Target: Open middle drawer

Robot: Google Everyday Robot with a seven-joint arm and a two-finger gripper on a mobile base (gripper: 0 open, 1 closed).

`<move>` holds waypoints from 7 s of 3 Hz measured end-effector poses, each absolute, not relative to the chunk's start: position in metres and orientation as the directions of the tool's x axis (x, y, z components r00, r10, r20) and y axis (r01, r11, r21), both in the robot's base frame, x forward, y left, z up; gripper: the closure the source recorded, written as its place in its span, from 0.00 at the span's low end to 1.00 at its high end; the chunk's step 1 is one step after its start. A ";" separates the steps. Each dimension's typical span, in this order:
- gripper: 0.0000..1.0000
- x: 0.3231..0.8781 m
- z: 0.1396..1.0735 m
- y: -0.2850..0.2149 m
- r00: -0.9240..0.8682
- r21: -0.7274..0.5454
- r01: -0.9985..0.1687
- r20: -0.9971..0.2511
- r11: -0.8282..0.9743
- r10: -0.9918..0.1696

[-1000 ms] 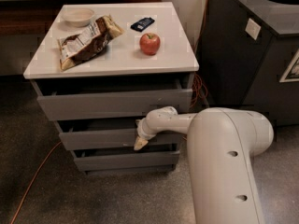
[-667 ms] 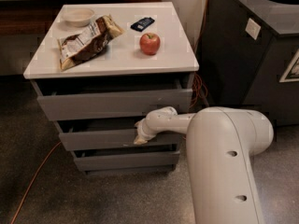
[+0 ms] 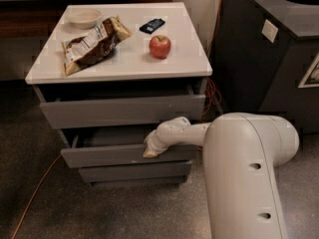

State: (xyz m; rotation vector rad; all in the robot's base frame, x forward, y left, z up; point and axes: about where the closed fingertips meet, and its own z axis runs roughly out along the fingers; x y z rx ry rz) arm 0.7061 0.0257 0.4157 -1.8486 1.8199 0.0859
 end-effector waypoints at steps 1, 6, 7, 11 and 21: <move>1.00 0.706 0.417 0.026 0.086 -0.327 -0.943 -0.408 0.057 -0.909; 0.83 0.666 0.418 0.039 0.087 -0.272 -0.962 -0.434 0.038 -0.897; 0.59 0.666 0.418 0.039 0.087 -0.272 -0.962 -0.434 0.038 -0.897; 0.31 0.601 0.415 0.064 0.032 -0.208 -0.974 -0.503 0.085 -0.864; 0.00 0.596 0.509 0.069 0.059 -0.283 -0.948 -0.597 0.142 -0.800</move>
Offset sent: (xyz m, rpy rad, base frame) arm -0.1017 0.0399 -0.0209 0.0160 0.1325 0.1126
